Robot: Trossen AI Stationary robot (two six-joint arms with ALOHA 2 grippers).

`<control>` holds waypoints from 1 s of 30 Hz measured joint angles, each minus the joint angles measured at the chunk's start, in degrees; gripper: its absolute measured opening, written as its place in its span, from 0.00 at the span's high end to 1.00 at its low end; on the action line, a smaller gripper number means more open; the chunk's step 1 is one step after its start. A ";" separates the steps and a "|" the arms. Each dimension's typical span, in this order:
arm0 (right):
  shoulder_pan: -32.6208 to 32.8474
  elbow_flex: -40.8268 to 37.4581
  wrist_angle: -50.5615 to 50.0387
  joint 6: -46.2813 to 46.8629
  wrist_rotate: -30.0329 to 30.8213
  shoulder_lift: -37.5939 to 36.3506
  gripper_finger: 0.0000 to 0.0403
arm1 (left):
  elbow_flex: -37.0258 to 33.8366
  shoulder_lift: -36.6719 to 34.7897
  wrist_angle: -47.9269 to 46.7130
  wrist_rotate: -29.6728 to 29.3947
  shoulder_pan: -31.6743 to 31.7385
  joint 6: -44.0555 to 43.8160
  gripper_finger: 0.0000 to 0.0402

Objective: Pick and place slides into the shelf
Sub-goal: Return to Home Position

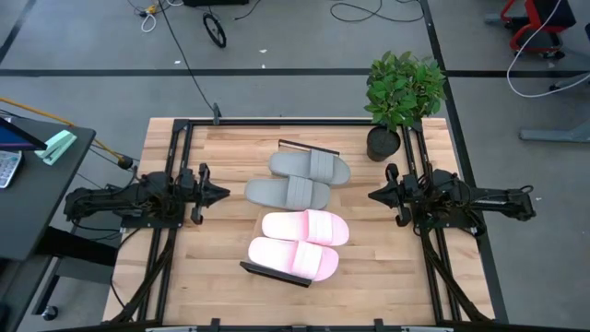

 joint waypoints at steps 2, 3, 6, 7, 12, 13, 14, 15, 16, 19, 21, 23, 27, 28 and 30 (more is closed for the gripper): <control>0.00 0.00 0.00 0.30 0.00 0.00 0.95 | 0.00 0.00 -0.53 -0.02 0.00 -0.56 0.88; 0.00 0.00 -0.01 0.50 0.00 0.00 0.95 | 0.00 0.02 -0.86 -0.04 0.00 -1.16 0.87; 0.00 0.00 -0.02 0.49 0.00 0.00 0.95 | 0.00 0.00 -0.79 -0.04 0.00 -2.16 0.86; 0.00 0.00 -0.02 0.49 0.00 0.00 0.95 | 0.00 0.01 -0.84 -0.04 0.00 -1.97 0.85; 0.00 0.00 -0.02 0.48 0.02 0.00 0.95 | 0.00 0.02 -0.80 -0.04 0.02 -1.95 0.85; 0.00 0.00 -0.02 0.49 0.02 0.00 0.95 | 0.00 0.00 -0.80 -0.02 0.02 -1.95 0.85; 0.00 0.00 -0.02 0.49 0.02 0.01 0.95 | 0.00 0.01 -0.80 -0.02 0.02 -1.97 0.85; 0.00 0.00 -0.02 0.49 0.02 0.02 0.95 | 0.00 0.02 -0.80 -0.02 0.00 -1.97 0.85; 0.00 0.00 -0.02 0.49 0.02 0.02 0.95 | 0.00 0.00 -0.79 -0.02 0.02 -1.95 0.86; 0.00 0.00 -0.04 0.49 0.02 0.02 0.95 | 0.00 0.01 -0.79 -0.02 0.01 -1.97 0.87; 0.00 -0.02 -0.04 0.49 0.03 0.02 0.95 | 0.00 0.02 -0.78 -0.02 0.02 -1.95 0.88; 0.00 -0.02 -0.04 0.51 0.04 0.02 0.95 | 0.00 0.02 -0.78 -0.02 0.02 -1.97 0.88; 0.00 -0.02 -0.04 0.51 0.04 0.02 0.95 | 0.00 0.01 -0.77 -0.02 0.02 -1.97 0.87; 0.00 -0.02 -0.04 0.51 0.04 0.02 0.95 | 0.00 0.00 -0.78 -0.02 0.02 -1.95 0.87; 0.00 -0.02 -0.04 0.53 0.04 0.02 0.95 | 0.00 0.00 -0.78 -0.02 0.02 -1.93 0.86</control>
